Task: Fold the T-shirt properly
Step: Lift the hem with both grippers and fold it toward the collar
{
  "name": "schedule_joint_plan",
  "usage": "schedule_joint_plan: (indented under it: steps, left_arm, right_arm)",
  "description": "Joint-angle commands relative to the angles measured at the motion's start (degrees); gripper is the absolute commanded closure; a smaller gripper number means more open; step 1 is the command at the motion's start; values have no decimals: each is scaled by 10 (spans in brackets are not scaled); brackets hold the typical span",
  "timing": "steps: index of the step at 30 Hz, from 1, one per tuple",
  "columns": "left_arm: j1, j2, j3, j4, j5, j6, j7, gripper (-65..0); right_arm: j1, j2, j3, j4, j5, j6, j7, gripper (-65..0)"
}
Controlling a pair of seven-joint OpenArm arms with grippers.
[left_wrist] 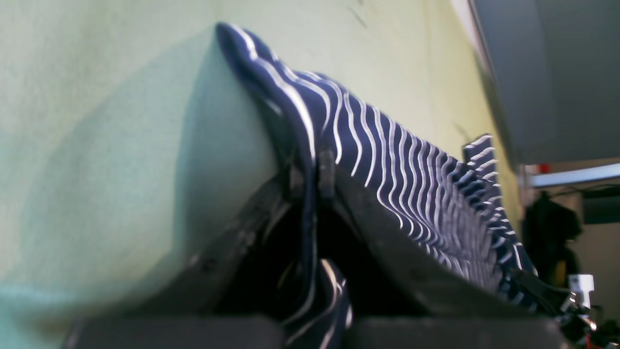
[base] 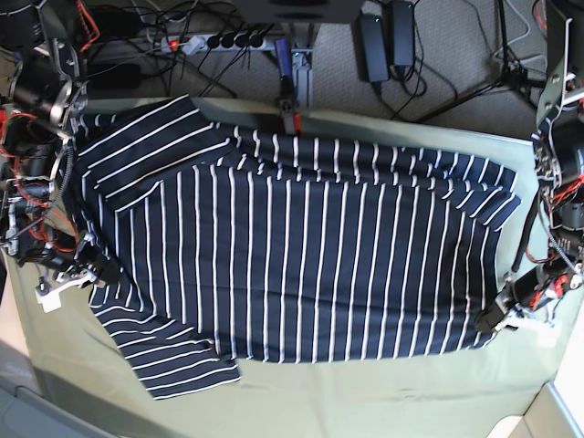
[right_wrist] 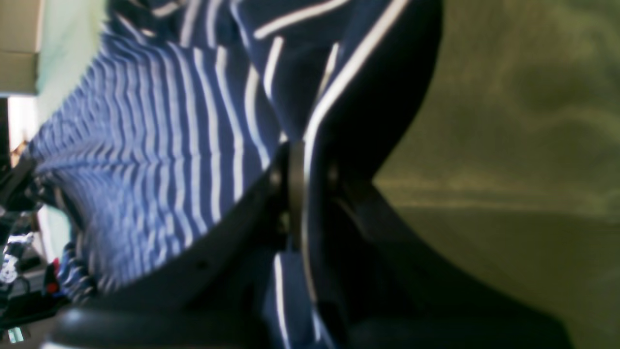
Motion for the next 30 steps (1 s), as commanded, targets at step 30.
schedule_joint_plan:
  steps: [30]
  left_arm:
    - [206,-94,-1,314,-169,-22,152,0]
  right_arm:
    - [-213,111,61,223,137,34,-79,0]
